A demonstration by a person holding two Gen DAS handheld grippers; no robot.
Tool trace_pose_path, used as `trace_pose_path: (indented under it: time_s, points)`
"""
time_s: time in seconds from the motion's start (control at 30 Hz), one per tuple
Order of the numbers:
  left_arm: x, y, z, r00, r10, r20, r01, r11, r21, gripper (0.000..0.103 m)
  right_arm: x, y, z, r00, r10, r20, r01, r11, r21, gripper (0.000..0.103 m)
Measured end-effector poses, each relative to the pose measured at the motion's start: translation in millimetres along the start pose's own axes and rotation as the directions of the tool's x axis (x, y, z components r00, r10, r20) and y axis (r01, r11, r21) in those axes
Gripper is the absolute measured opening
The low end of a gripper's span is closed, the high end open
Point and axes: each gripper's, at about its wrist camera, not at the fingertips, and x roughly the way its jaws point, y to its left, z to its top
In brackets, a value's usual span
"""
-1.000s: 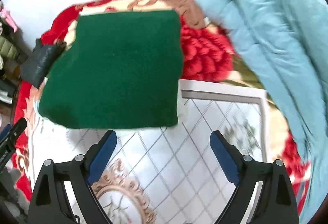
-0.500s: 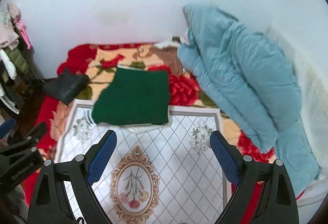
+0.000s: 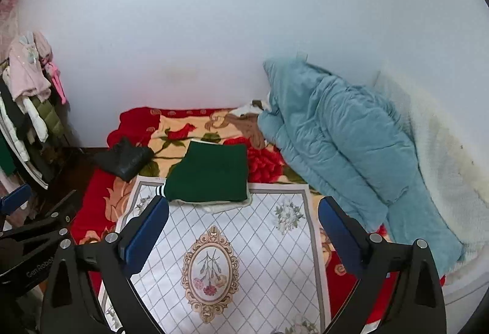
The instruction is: Fold large clothes
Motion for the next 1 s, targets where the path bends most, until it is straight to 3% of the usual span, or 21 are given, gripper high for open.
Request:
trace_pose_path:
  time_s: [0.4, 1.0]
  points:
    - [-42.1, 0.0, -17.9, 1.000, 0.002, 0.025, -0.002, 1.000, -0.014, 0.100, -70.7, -12.1, -17.0, 0.999, 0.035, 0.041, -0.035, 0.999, -0.003, 0.103]
    - [-78.8, -7.1, -14.3, 1.000, 0.013, 0.025, -0.013, 1.000, -0.018, 0.100, -98.9, -17.2, -0.7, 0.996, 0.054, 0.066, -0.053, 0.998, -0.025, 0.103]
